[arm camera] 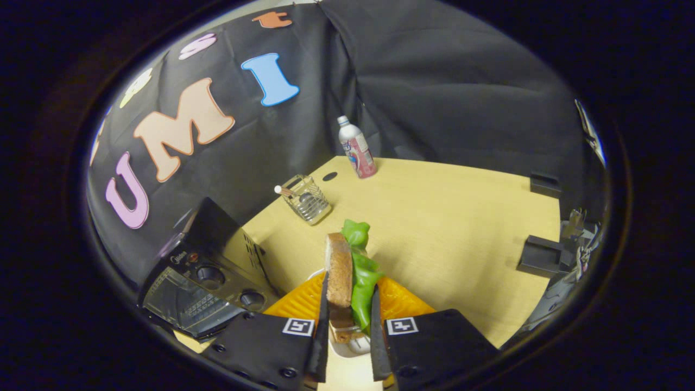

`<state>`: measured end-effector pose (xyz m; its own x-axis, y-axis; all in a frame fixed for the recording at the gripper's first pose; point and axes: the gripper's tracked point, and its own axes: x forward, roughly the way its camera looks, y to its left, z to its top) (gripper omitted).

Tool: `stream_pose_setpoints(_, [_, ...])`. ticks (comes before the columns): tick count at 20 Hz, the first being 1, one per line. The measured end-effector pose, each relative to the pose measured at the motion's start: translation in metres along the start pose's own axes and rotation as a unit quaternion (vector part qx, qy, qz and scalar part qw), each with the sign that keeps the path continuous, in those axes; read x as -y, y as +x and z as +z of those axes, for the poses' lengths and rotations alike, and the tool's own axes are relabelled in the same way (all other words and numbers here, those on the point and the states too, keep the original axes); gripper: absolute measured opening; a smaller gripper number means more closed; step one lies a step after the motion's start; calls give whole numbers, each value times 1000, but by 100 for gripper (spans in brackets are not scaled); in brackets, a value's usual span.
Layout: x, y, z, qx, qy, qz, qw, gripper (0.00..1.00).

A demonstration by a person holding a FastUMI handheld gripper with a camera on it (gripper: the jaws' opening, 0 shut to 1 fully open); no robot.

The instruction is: Open the toaster oven, put the food inside, and close the toaster oven door.

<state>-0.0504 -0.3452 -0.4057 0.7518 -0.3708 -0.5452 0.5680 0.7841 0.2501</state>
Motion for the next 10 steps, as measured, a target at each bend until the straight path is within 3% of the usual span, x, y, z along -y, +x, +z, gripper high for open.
stream_pose_setpoints(1, [-2, -4, 4, 6, 1, 0, 1000, 27])
stream_pose_setpoints(6, [-31, -50, 30, 57, 31, 26, 998, 27])
stream_pose_setpoints(10, [-74, -95, 23, 65, 62, 71, 993, 27])
